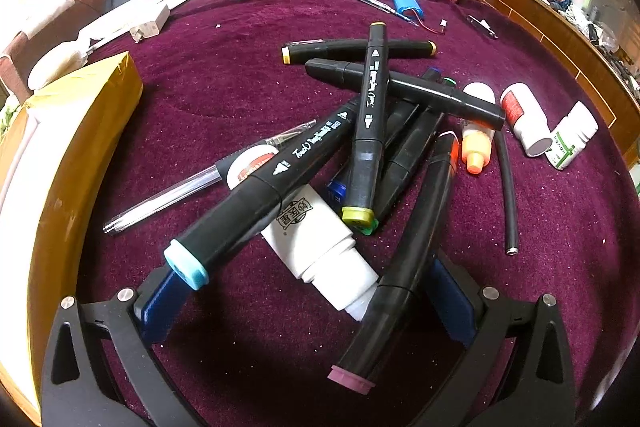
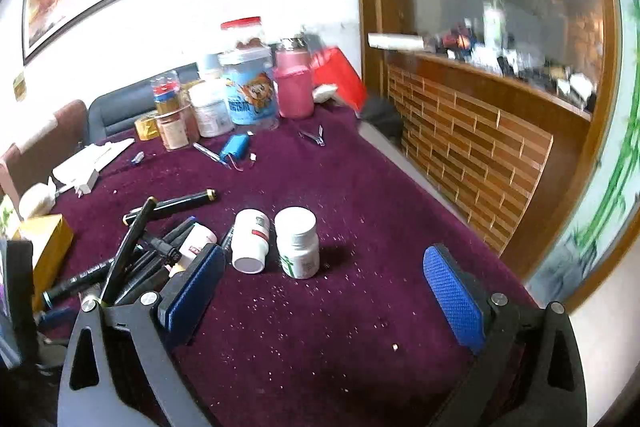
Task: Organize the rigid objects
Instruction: 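Move the left gripper toward the white red-labelled bottle among the markers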
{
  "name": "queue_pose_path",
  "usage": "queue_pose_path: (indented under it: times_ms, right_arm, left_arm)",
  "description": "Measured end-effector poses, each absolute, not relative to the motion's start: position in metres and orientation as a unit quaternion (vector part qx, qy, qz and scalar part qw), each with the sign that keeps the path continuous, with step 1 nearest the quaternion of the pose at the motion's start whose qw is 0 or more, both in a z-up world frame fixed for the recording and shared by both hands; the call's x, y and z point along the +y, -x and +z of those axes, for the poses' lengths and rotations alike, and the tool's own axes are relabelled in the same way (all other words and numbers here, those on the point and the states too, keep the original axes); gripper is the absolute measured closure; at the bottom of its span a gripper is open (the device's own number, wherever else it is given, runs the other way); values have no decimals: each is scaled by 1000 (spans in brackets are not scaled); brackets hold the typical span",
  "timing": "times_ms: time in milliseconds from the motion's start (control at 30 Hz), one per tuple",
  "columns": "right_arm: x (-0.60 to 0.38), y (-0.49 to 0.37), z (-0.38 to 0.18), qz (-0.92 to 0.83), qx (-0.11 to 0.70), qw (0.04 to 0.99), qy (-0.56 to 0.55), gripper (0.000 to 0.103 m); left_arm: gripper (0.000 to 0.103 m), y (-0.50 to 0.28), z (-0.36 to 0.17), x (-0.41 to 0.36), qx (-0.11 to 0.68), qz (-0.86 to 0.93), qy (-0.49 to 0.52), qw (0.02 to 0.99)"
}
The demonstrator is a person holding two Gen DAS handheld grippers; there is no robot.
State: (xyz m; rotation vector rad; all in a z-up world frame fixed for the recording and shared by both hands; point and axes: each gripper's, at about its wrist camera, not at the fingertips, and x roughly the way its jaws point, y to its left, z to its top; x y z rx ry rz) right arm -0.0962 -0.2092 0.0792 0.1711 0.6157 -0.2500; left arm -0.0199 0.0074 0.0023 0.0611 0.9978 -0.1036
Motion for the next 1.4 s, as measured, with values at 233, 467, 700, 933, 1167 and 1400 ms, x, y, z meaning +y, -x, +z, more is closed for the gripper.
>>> queue_pose_path:
  times_ms: [233, 467, 700, 933, 1167, 1400]
  right_arm:
    - [-222, 61, 80, -129, 303, 935, -130, 5]
    - [-214, 30, 63, -130, 291, 941, -109, 5]
    - [-221, 33, 56, -137, 269, 946, -115, 5]
    - [-222, 32, 54, -130, 256, 951, -112, 5]
    - [-216, 30, 53, -125, 264, 952, -92, 5]
    - [-218, 30, 51, -128, 261, 952, -94, 5]
  left_arm:
    - [0, 20, 2, 8, 478, -49, -29, 877]
    - [0, 18, 2, 7, 473, -46, -27, 879]
    - [0, 15, 2, 6, 468, -43, -23, 882]
    - [0, 14, 2, 5, 466, -42, -23, 883]
    - [0, 15, 2, 4, 465, -39, -25, 884]
    - [0, 15, 2, 5, 463, -40, -22, 885]
